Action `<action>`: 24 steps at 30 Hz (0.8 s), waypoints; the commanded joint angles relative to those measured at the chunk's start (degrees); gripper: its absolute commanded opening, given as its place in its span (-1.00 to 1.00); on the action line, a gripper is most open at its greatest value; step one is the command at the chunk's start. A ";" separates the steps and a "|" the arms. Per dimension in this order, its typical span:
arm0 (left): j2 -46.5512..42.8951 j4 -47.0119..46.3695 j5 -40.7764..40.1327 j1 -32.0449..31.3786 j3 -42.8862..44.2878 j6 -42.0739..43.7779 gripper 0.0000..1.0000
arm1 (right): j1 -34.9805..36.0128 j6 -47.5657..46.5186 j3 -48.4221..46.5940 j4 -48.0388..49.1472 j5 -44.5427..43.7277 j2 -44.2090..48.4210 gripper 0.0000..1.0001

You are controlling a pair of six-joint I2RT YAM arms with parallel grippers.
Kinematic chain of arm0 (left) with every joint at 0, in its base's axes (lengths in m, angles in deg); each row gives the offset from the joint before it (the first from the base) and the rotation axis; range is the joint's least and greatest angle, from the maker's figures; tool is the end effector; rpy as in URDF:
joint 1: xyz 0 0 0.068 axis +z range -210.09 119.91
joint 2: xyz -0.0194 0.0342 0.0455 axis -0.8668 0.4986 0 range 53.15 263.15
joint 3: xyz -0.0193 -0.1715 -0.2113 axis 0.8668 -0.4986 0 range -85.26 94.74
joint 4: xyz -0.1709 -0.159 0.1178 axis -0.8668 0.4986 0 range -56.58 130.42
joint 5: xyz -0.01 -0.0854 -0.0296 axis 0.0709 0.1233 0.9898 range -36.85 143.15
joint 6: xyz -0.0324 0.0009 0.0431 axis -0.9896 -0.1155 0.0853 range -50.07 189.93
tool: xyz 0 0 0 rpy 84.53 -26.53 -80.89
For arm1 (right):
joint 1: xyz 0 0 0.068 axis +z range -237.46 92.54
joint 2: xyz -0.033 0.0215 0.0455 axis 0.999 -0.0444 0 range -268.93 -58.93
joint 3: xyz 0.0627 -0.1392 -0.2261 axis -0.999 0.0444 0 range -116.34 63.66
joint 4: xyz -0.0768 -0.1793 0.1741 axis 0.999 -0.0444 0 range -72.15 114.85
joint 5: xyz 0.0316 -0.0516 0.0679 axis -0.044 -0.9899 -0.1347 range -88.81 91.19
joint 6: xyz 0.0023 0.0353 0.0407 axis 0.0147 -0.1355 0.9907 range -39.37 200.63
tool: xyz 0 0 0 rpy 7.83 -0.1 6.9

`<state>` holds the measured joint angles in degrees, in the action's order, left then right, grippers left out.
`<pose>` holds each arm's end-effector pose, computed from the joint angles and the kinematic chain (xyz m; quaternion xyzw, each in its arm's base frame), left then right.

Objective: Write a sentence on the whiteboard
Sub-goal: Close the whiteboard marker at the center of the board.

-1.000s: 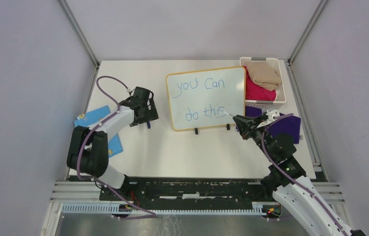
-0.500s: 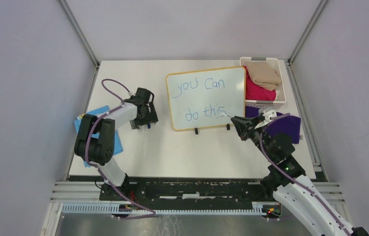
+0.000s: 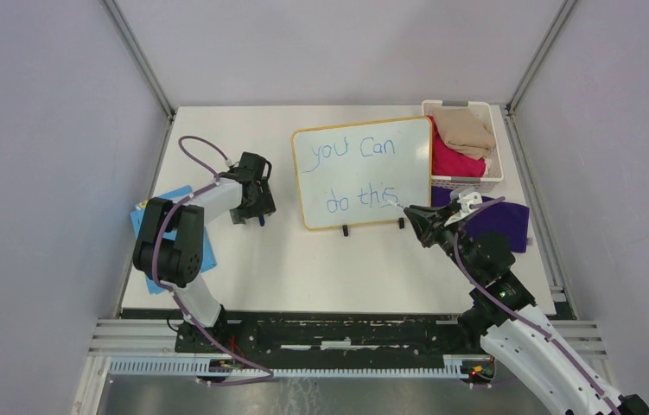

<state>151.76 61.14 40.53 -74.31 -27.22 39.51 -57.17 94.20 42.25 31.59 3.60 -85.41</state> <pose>0.3168 -0.0722 0.1597 -0.1580 0.9635 0.0288 0.2141 0.1224 0.0732 0.2726 -0.1162 0.6869 0.2815 0.6598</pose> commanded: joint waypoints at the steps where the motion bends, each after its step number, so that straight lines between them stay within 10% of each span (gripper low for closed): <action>1: 2.66 -0.83 -0.18 0.17 0.10 -1.34 0.54 | 0.38 -0.83 -2.32 2.14 -0.81 0.09 -1.00; 24: 4.43 1.27 -5.39 -4.77 0.84 -0.48 0.29 | 0.28 -1.56 -2.05 1.08 -2.06 0.85 -1.00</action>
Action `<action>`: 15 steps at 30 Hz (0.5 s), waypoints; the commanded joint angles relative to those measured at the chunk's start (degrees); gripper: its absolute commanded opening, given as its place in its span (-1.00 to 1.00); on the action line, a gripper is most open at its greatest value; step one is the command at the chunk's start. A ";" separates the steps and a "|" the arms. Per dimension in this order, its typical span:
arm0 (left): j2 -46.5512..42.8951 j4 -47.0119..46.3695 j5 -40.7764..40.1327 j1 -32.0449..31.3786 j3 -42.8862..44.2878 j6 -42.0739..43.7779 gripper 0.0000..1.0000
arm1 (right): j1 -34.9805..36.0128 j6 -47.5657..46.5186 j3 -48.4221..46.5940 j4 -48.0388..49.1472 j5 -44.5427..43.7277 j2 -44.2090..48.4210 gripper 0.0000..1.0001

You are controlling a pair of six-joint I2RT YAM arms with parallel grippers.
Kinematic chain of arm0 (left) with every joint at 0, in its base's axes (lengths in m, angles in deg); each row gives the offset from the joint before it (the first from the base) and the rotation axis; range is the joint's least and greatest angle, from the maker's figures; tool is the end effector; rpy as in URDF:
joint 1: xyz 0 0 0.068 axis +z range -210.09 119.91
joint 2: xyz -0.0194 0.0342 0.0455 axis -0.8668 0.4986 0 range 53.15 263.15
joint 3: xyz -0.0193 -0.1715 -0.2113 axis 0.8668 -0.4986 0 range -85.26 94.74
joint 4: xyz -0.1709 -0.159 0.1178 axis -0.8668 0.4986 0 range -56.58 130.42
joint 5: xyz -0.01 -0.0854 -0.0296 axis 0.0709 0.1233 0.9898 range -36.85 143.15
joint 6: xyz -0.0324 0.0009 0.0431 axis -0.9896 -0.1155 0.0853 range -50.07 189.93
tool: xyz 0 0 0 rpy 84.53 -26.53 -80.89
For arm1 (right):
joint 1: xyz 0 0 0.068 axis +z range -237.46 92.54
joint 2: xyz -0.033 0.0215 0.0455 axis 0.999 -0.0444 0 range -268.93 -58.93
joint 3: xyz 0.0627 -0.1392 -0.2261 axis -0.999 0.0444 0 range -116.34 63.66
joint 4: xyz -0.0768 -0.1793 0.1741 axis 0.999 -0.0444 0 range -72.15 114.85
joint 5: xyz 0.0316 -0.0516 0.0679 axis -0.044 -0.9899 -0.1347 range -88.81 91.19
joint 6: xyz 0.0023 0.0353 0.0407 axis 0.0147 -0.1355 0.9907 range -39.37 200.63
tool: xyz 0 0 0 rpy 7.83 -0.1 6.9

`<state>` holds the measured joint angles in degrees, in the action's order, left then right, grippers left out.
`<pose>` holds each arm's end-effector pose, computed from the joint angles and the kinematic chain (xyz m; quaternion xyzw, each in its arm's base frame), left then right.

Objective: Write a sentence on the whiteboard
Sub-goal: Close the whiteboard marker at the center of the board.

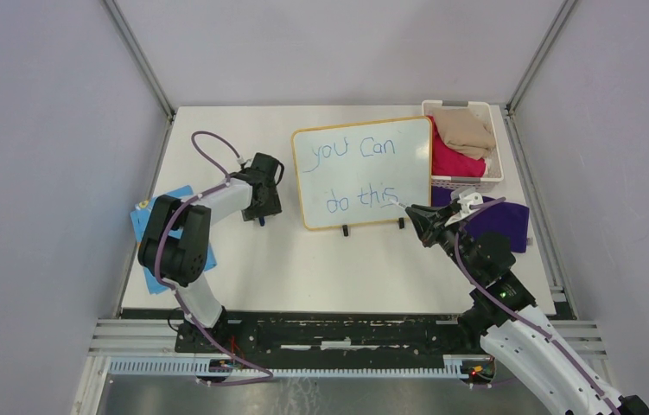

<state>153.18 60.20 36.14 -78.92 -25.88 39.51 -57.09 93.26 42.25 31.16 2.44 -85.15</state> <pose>0.3180 -0.0973 0.1596 -0.1267 0.9620 0.0513 0.2363 0.1221 0.0724 0.2723 -0.1153 0.6882 0.2696 0.6637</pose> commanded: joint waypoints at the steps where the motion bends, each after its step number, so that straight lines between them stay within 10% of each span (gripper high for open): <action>1: 3.10 2.09 -0.83 -0.08 -0.49 -0.44 0.27 | 0.20 -0.67 -2.06 1.41 -0.91 0.72 -1.00; 15: 2.18 1.69 -0.92 0.29 -1.61 -0.60 -0.13 | 0.29 -0.83 -2.19 0.90 -0.91 1.08 -1.00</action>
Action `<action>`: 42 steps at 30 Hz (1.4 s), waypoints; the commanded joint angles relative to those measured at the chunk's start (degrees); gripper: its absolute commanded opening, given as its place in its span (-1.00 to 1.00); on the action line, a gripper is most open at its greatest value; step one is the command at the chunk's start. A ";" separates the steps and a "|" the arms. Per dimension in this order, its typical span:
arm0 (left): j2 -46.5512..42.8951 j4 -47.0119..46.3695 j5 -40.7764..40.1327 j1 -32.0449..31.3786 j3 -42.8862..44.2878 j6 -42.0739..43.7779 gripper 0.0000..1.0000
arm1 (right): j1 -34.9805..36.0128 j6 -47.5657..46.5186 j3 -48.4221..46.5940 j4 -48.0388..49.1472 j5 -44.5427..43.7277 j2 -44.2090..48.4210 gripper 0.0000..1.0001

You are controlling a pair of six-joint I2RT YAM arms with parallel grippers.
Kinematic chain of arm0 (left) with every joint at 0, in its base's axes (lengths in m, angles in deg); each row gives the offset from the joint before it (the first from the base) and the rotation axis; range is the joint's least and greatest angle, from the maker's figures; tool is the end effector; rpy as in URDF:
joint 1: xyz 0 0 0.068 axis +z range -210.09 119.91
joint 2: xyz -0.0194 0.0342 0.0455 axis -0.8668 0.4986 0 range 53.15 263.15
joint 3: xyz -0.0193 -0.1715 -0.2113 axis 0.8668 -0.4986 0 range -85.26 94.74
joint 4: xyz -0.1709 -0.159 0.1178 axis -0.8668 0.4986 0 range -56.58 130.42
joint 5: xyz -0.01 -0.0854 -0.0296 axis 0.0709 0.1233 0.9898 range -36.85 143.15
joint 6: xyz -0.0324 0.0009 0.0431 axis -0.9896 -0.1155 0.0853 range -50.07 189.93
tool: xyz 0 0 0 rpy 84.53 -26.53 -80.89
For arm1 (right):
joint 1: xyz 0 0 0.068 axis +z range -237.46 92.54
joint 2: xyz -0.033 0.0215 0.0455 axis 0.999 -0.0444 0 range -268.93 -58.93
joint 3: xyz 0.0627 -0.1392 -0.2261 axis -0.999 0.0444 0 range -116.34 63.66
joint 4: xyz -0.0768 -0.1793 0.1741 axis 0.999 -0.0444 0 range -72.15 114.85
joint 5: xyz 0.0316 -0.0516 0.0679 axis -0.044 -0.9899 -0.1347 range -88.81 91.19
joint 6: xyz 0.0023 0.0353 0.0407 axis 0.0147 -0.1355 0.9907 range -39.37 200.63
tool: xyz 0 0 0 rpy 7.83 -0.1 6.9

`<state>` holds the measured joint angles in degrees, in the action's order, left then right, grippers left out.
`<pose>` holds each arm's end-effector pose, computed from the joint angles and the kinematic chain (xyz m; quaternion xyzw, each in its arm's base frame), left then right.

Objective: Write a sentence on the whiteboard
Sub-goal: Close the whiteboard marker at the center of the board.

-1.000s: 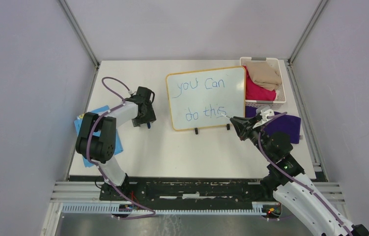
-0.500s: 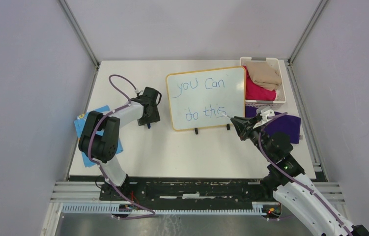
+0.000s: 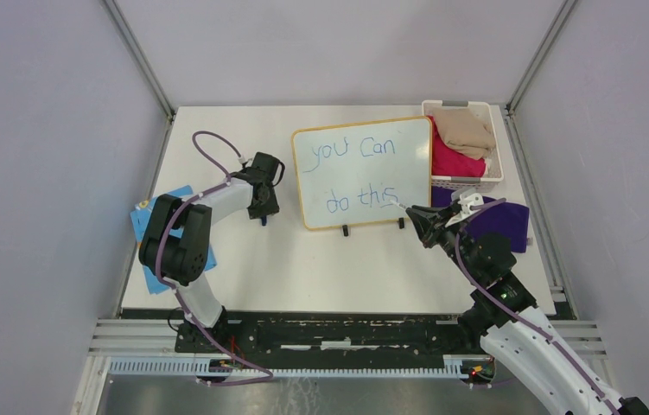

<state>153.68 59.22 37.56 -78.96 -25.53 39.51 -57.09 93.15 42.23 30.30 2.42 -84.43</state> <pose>0.3209 -0.0995 0.1590 -0.1249 0.9625 0.0370 0.2379 0.1204 0.0714 0.2723 -0.1159 0.6888 0.2686 0.6633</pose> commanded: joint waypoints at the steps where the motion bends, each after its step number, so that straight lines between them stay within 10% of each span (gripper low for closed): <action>1: 1.54 2.72 -2.48 0.38 -2.10 -0.61 -0.17 | 0.21 -0.80 -2.13 1.75 -0.88 0.26 -1.00; 22: -0.67 2.68 -2.22 0.40 -3.16 -1.40 -0.73 | 0.21 -0.51 -1.95 2.02 -0.88 0.01 -1.00; 33: -2.99 4.19 -1.75 0.69 -2.43 -1.11 -0.07 | 0.28 -0.53 -1.91 2.17 -0.88 0.10 -1.00; 42: -3.16 5.53 0.39 -0.24 -2.24 1.51 -0.11 | 0.17 -0.47 -1.86 2.53 -0.72 -0.41 -1.00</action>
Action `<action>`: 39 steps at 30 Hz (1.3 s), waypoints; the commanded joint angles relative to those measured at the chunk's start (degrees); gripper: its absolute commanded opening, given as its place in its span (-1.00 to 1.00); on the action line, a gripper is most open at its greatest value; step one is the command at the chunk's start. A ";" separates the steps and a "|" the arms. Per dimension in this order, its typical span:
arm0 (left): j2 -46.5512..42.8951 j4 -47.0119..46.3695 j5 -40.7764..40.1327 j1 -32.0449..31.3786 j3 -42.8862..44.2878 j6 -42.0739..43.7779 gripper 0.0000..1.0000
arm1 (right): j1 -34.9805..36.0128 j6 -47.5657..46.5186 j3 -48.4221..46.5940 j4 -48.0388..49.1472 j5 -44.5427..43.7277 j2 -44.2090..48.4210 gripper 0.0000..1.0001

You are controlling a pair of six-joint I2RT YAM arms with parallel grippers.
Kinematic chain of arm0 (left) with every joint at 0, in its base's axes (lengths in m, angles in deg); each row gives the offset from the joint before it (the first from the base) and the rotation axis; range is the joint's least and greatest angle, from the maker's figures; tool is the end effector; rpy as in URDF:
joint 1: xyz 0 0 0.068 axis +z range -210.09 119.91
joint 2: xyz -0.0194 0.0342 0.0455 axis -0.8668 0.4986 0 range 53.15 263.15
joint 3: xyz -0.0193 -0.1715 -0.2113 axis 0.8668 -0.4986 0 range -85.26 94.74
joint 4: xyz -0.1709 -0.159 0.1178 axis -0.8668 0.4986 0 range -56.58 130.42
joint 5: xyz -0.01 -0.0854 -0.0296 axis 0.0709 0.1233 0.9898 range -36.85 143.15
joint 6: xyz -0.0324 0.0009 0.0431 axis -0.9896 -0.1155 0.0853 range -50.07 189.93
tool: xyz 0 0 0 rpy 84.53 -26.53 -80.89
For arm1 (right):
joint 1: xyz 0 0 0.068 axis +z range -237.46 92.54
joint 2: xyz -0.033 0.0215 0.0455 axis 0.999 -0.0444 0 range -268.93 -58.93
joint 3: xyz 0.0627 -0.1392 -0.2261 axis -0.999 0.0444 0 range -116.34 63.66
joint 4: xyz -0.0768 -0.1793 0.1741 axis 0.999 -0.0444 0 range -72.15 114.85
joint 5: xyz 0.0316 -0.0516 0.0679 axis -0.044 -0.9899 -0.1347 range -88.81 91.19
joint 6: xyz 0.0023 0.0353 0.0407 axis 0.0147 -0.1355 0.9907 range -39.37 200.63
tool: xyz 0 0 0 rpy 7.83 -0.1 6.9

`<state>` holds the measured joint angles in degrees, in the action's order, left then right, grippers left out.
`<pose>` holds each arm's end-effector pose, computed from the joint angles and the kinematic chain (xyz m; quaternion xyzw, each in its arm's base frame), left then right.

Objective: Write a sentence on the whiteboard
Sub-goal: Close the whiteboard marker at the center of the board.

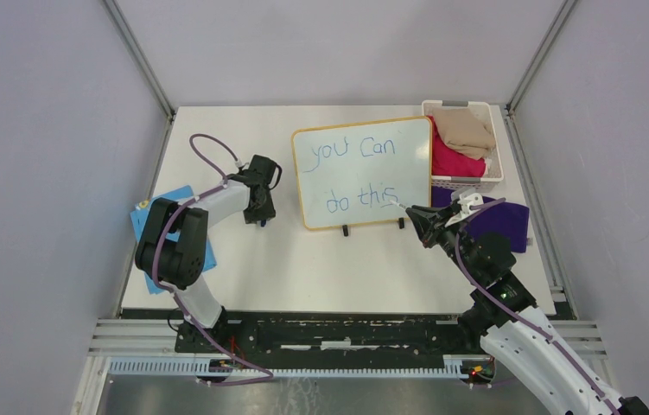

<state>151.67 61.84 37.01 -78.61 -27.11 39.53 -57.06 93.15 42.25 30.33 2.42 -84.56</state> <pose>0.3101 -0.0934 0.1607 -0.1264 0.9653 0.0502 0.2229 0.1207 0.0717 0.2720 -0.1162 0.6895 0.2685 0.6625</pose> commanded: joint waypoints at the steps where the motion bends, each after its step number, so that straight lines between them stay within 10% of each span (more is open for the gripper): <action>1: -1.09 2.96 0.94 -0.56 -0.71 1.86 -0.13 | 0.23 -0.39 -1.81 2.64 -0.63 -0.40 -1.00; 18: 1.86 1.32 3.87 -0.63 0.47 1.31 -0.57 | 0.28 -0.43 -2.17 2.68 -0.27 -0.96 -1.00; 39: 3.12 2.26 3.10 0.97 3.17 1.71 -0.24 | 0.21 -0.49 -2.23 2.35 -0.53 -0.94 -1.00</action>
<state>152.89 63.48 40.01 -78.05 -25.36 39.58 -57.06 93.17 42.23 30.35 2.47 -85.79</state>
